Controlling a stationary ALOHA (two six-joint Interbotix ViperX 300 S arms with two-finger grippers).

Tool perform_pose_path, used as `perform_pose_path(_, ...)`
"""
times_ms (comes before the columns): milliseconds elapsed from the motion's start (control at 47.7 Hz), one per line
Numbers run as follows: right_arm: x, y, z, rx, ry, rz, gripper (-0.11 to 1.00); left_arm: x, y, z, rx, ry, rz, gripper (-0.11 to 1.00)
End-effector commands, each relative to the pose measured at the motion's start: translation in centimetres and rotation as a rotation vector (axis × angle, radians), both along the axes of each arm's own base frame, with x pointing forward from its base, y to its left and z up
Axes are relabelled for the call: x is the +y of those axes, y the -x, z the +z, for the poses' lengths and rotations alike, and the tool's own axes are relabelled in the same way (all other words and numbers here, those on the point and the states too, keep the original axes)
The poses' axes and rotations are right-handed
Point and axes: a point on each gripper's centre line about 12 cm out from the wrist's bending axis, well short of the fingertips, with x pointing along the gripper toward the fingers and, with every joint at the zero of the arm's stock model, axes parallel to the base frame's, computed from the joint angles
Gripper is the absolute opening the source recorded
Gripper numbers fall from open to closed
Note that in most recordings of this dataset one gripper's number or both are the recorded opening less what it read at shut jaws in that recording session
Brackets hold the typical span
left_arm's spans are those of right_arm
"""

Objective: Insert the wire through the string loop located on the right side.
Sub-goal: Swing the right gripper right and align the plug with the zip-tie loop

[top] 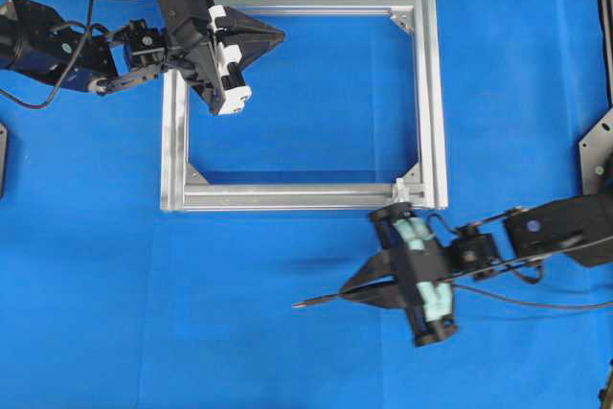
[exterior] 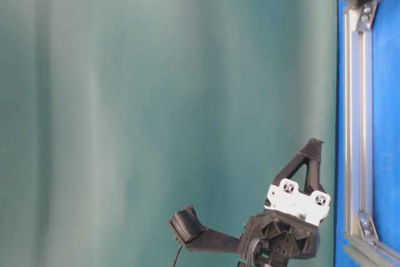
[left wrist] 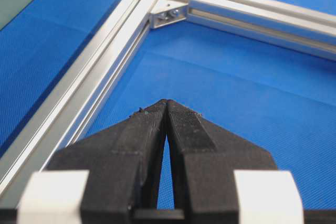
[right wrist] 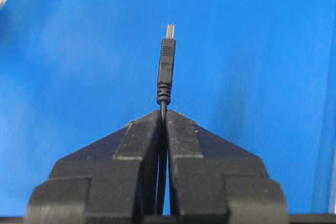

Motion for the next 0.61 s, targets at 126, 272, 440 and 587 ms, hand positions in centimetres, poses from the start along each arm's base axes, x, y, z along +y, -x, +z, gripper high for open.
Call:
perform_pose_path(126, -1.0, 4.1, 0.9, 0.001, -0.030, -0.014, -0.04, 0.3, -0.5, 2.0, -0.058, -0.020, 0.001, 0.00)
perform_pose_path(272, -2.0, 7.1, 0.5, 0.027, -0.032, -0.016, -0.04, 0.3, -0.6, 2.1, -0.061, -0.021, 0.001, 0.00)
perform_pose_path(440, -3.1, 9.9, 0.3, 0.042, -0.037, -0.021, -0.04, 0.3, -0.6, 2.1, -0.061, -0.021, 0.001, 0.00)
perform_pose_path(587, -4.1, 12.3, 0.2, 0.056, -0.047, -0.031, -0.04, 0.3, -0.6, 2.0, -0.059, -0.020, 0.001, 0.00)
